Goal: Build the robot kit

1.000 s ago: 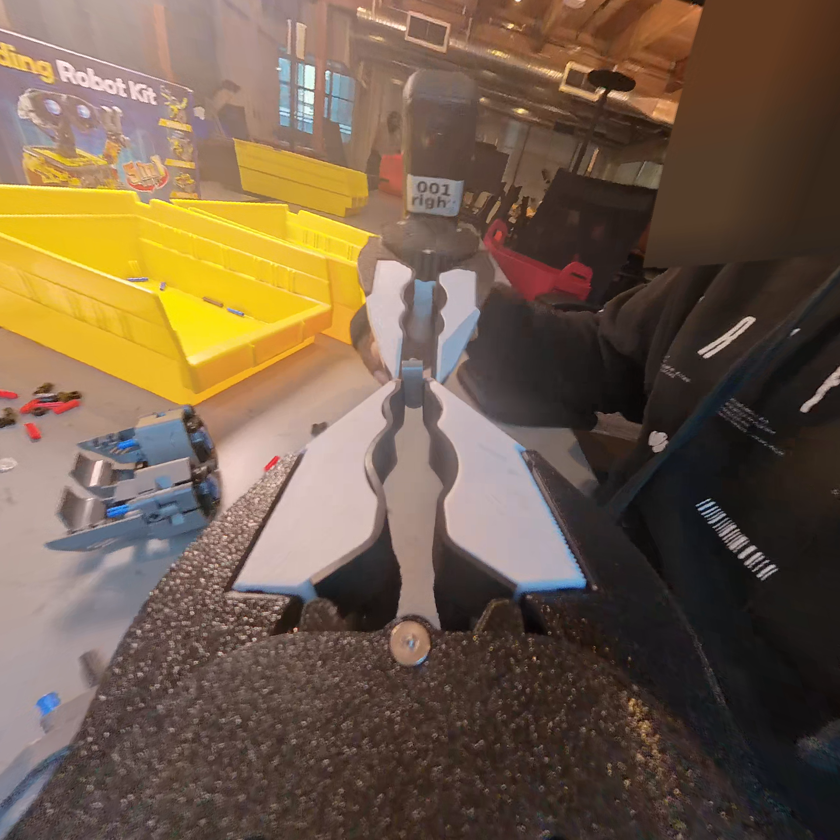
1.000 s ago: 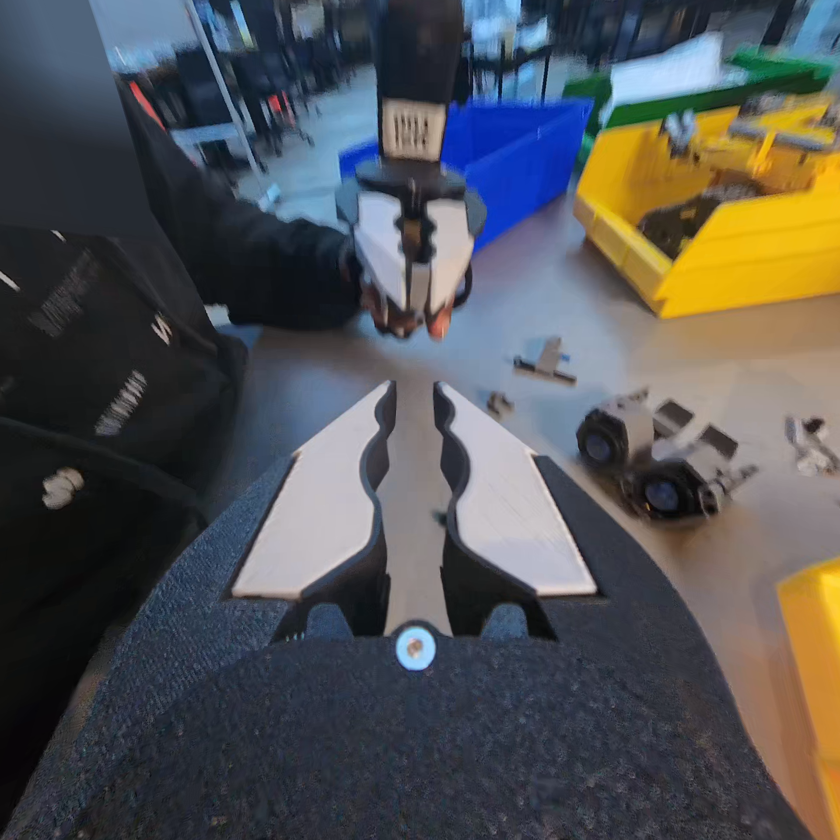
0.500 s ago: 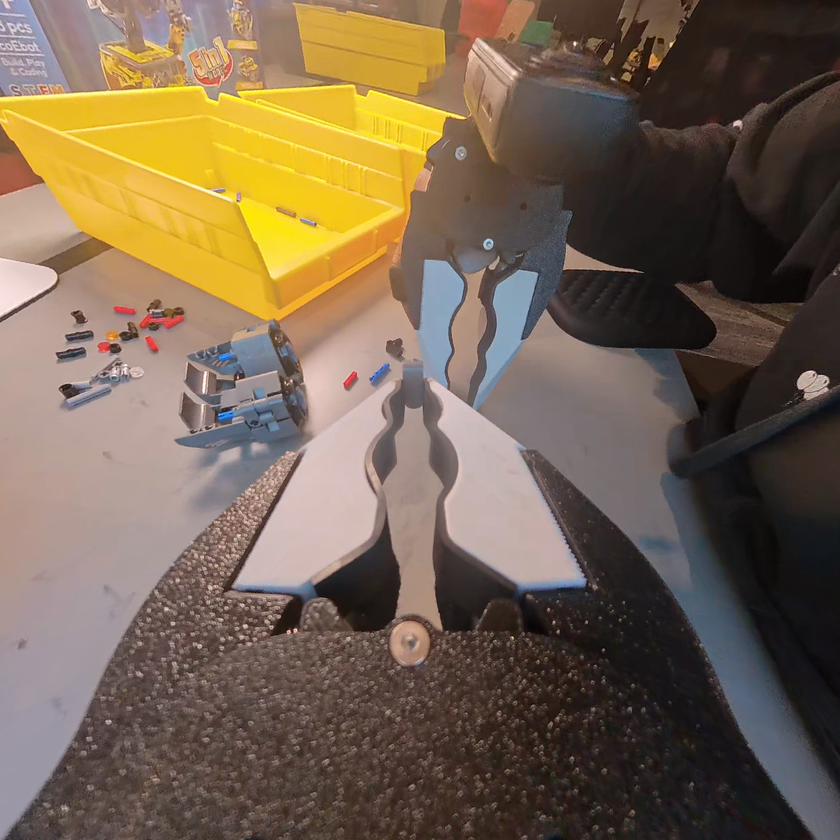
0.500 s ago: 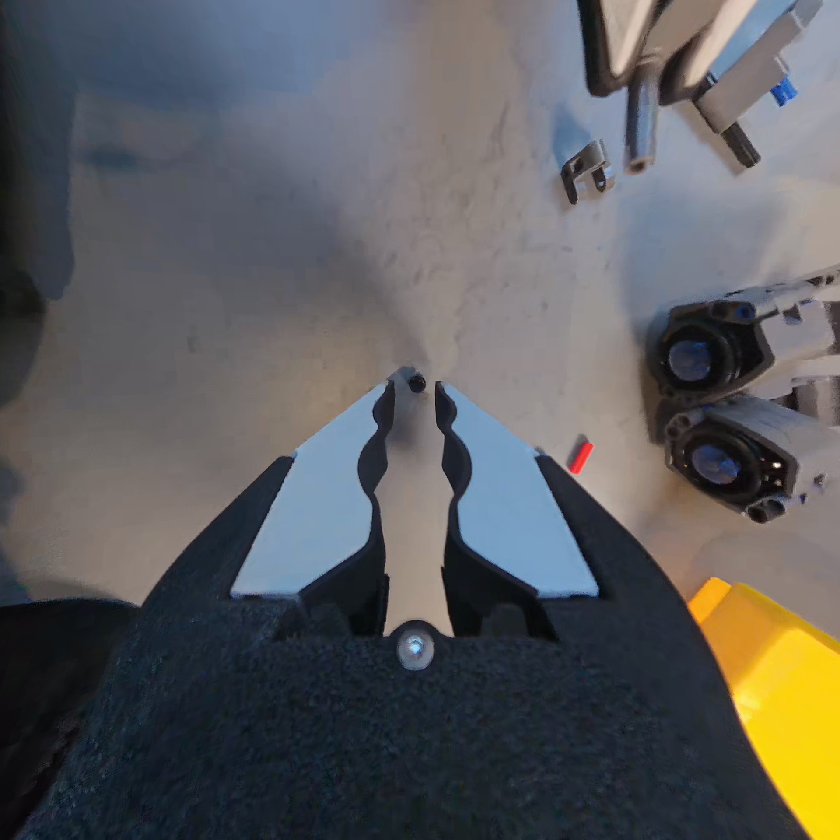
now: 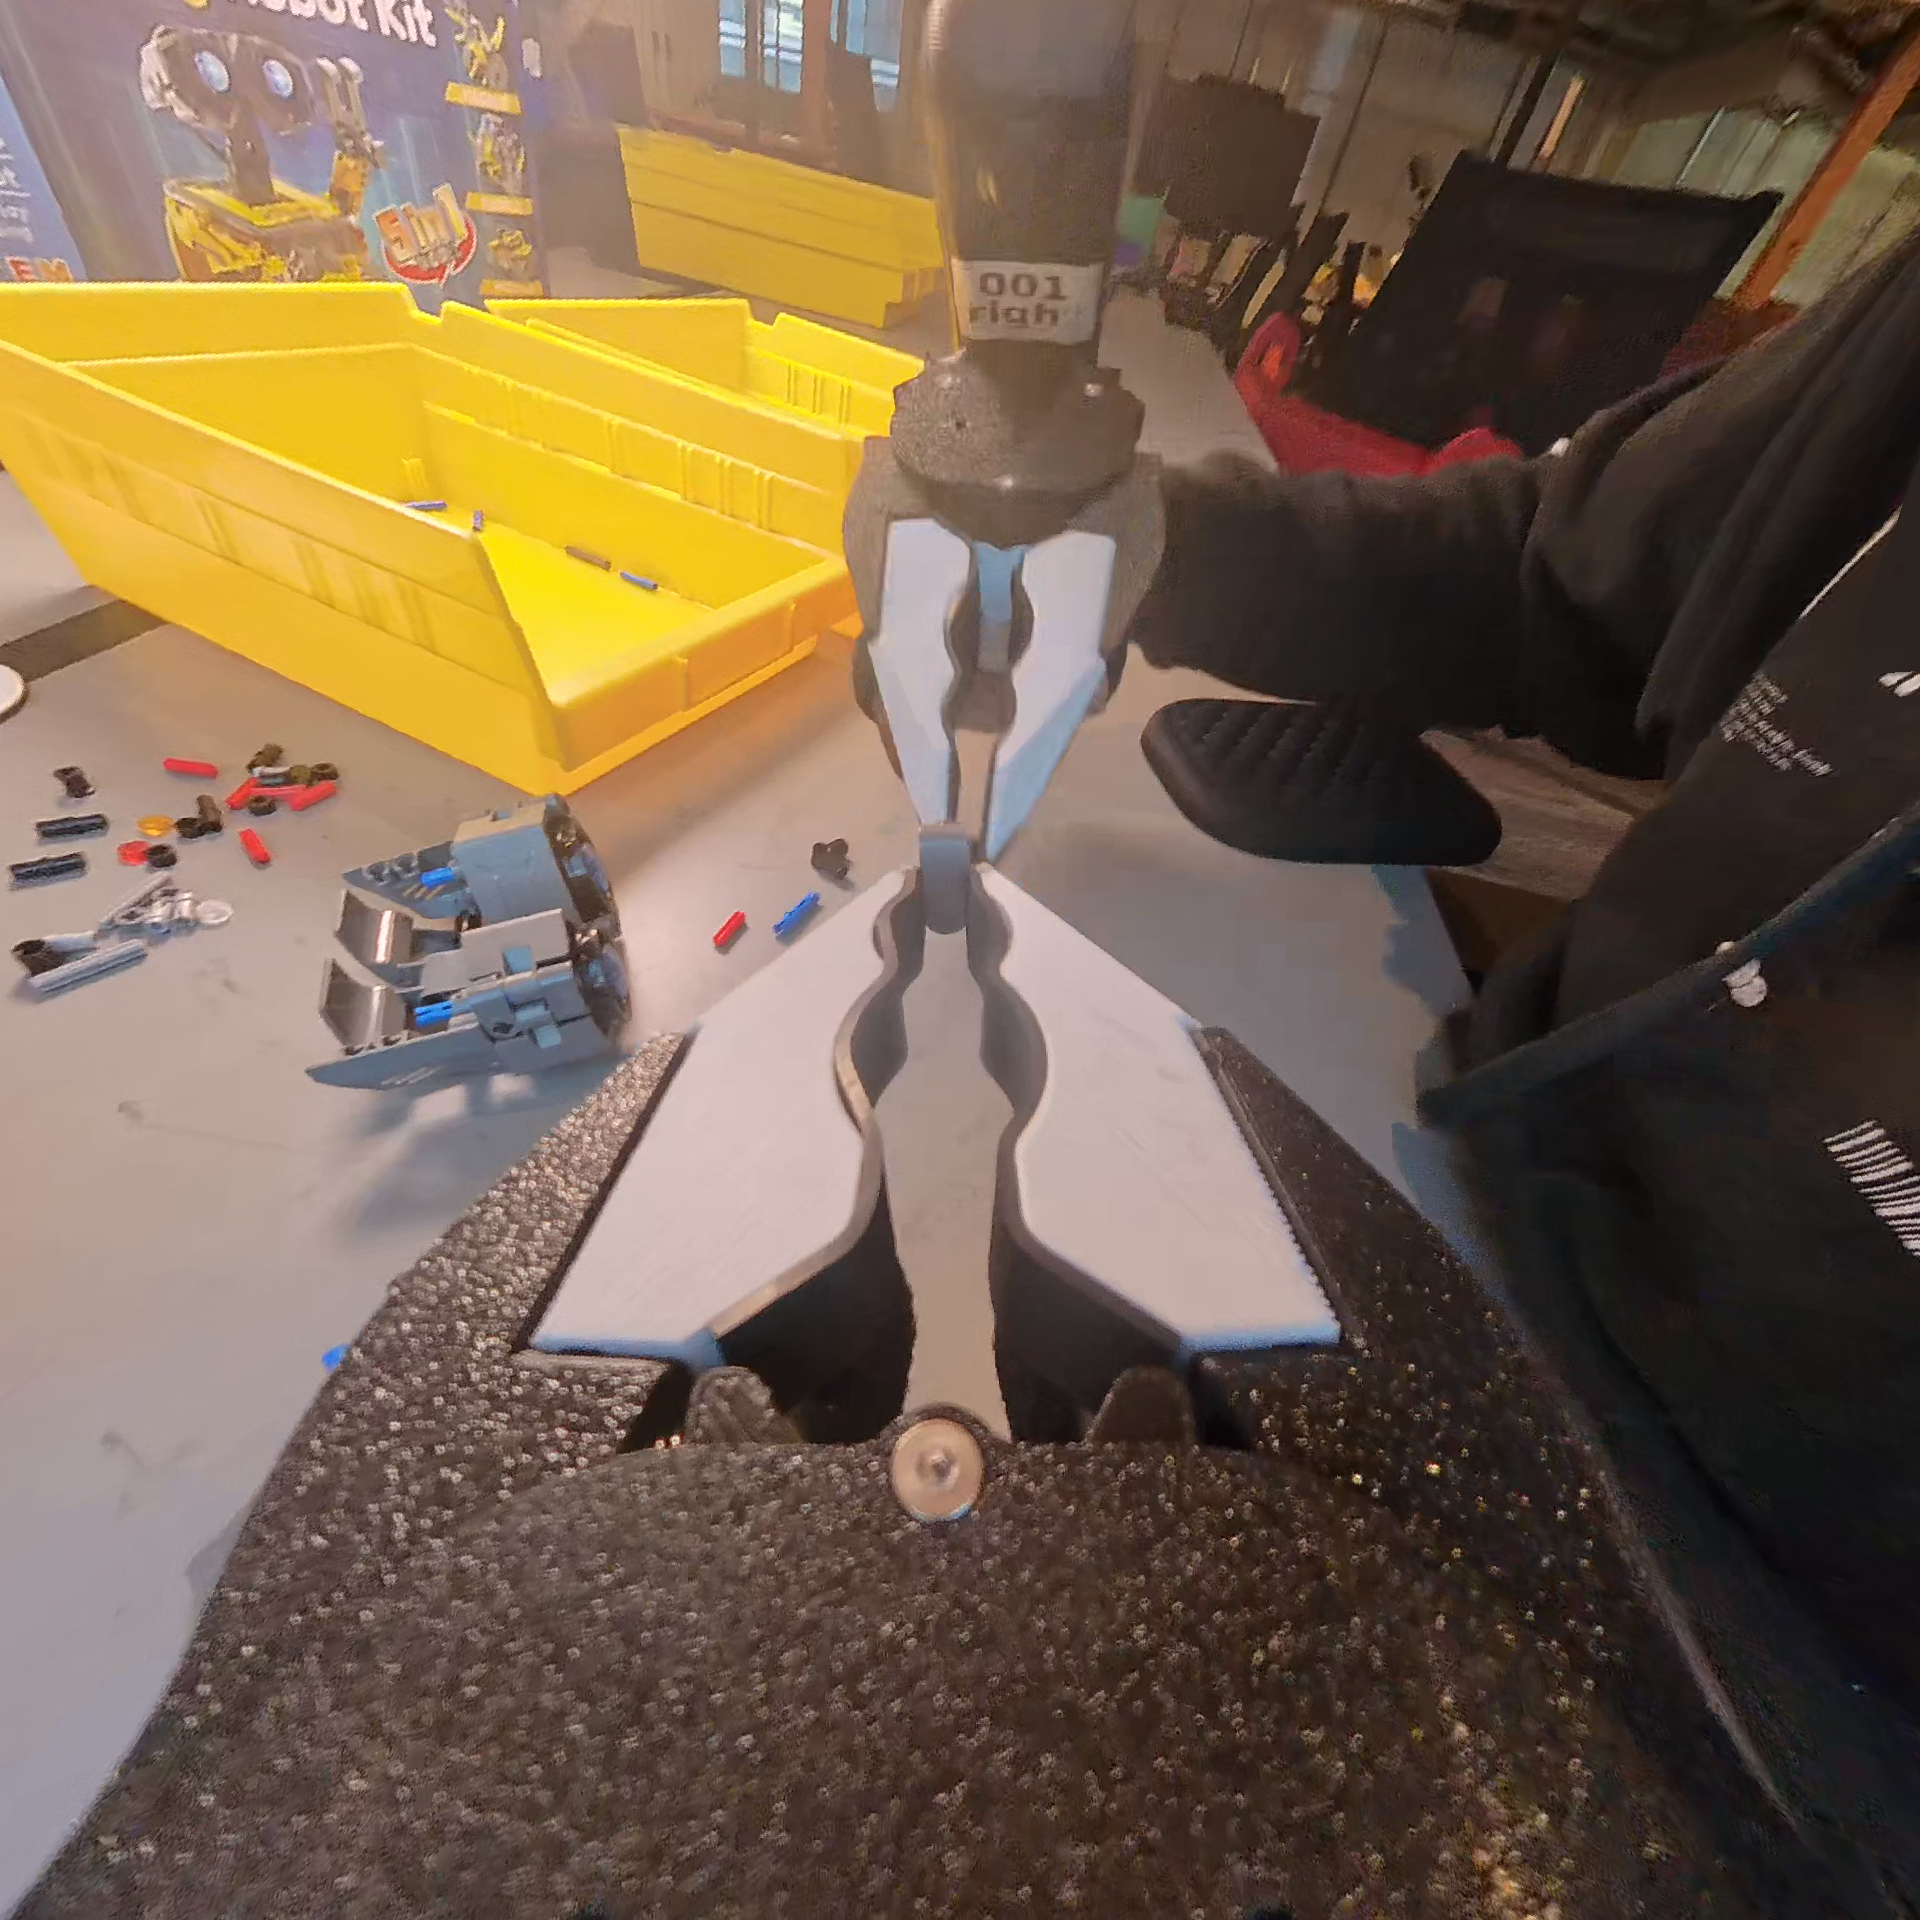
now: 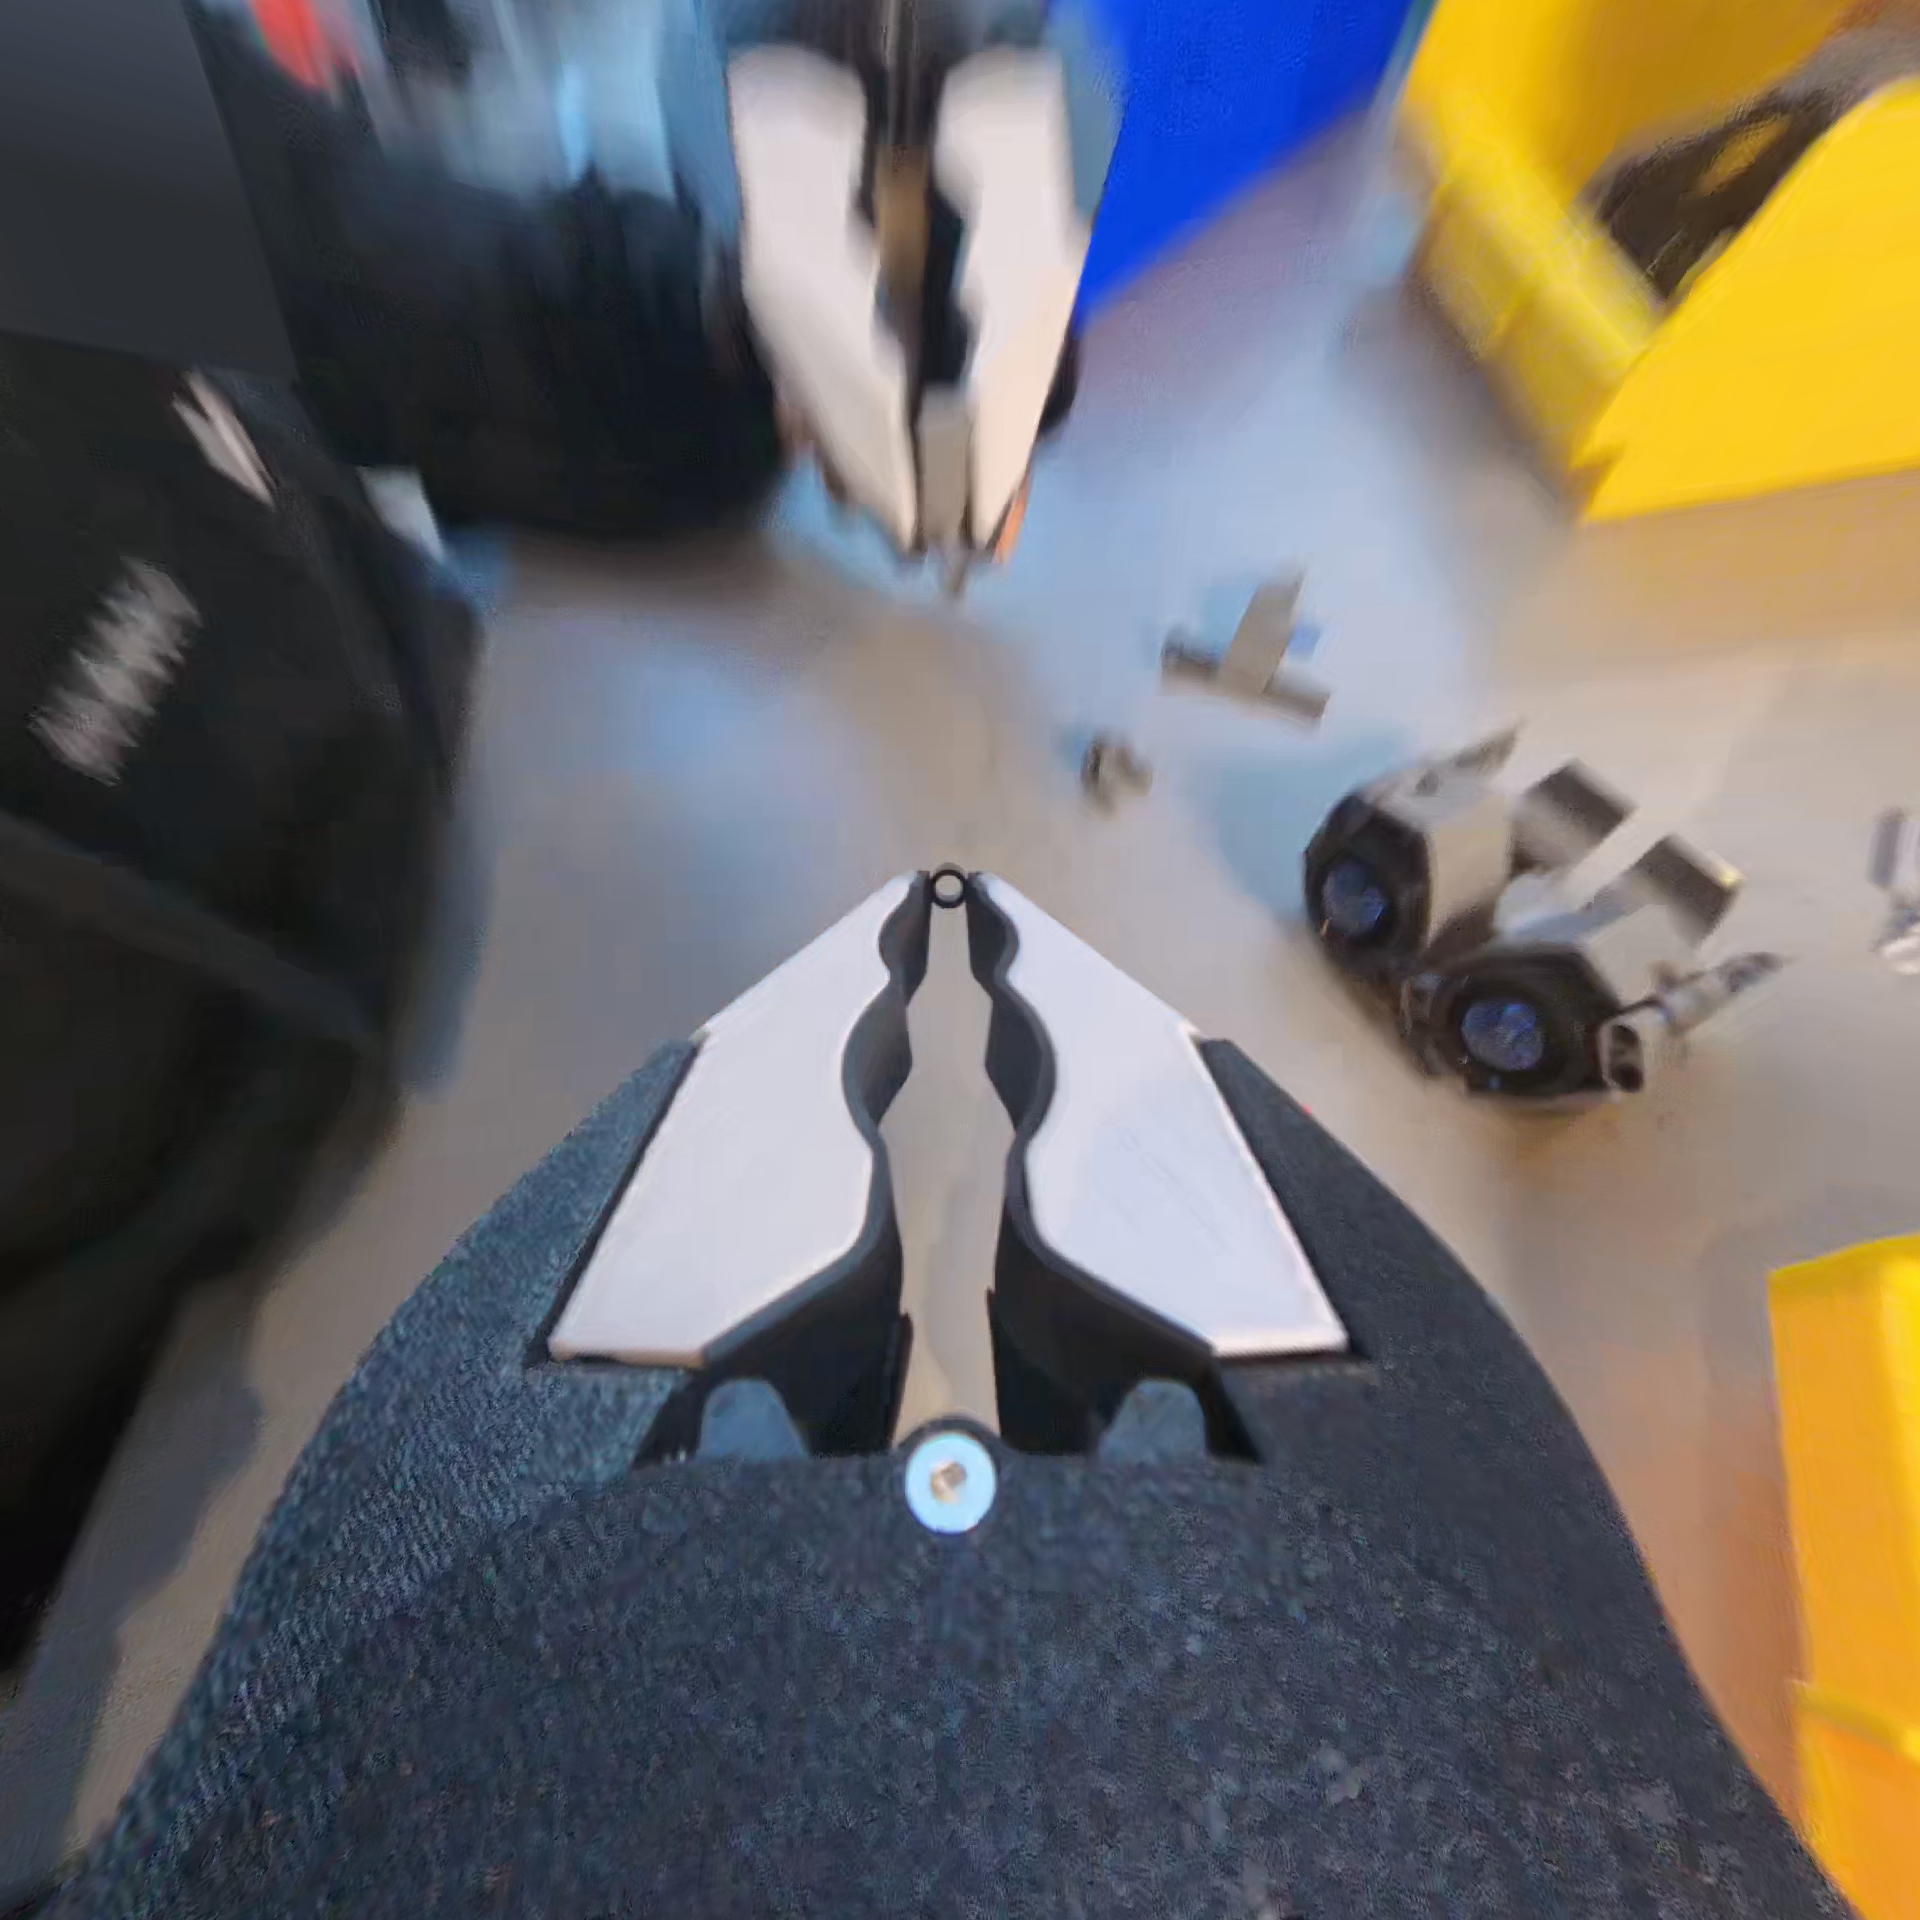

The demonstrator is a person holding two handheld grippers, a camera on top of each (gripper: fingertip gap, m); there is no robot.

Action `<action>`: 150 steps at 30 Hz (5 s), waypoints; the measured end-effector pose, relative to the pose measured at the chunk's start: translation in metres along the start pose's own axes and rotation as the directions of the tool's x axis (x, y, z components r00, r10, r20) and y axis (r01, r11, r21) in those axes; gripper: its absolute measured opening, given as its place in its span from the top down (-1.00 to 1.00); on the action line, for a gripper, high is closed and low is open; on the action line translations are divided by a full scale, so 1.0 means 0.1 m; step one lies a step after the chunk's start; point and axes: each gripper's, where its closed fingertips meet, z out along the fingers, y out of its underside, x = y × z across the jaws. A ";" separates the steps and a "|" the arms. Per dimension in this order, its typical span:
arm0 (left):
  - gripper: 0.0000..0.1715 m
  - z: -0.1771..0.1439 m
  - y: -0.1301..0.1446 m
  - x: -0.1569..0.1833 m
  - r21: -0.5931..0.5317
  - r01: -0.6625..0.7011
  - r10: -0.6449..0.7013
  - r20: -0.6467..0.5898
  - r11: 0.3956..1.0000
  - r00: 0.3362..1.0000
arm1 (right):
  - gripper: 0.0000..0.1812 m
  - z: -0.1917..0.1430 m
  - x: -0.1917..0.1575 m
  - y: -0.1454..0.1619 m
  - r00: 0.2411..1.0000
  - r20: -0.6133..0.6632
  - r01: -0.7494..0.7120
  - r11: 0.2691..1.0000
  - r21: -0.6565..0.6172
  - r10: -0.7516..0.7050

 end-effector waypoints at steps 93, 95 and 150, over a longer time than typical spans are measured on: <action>0.92 0.16 0.04 0.26 -0.024 -0.040 0.037 -0.117 0.999 0.992 | 0.95 0.12 -0.26 -0.35 1.000 0.013 0.004 0.966 0.257 -0.008; 0.92 0.16 0.04 0.29 -0.025 -0.054 0.050 -0.122 0.998 0.991 | 0.94 0.11 -0.29 -0.35 1.000 0.022 0.012 0.967 0.254 -0.018; 0.92 0.19 0.27 0.12 -0.098 0.023 -0.030 -0.074 0.995 0.997 | 0.81 -0.17 0.06 -0.01 0.991 -0.131 -0.008 0.995 0.104 0.022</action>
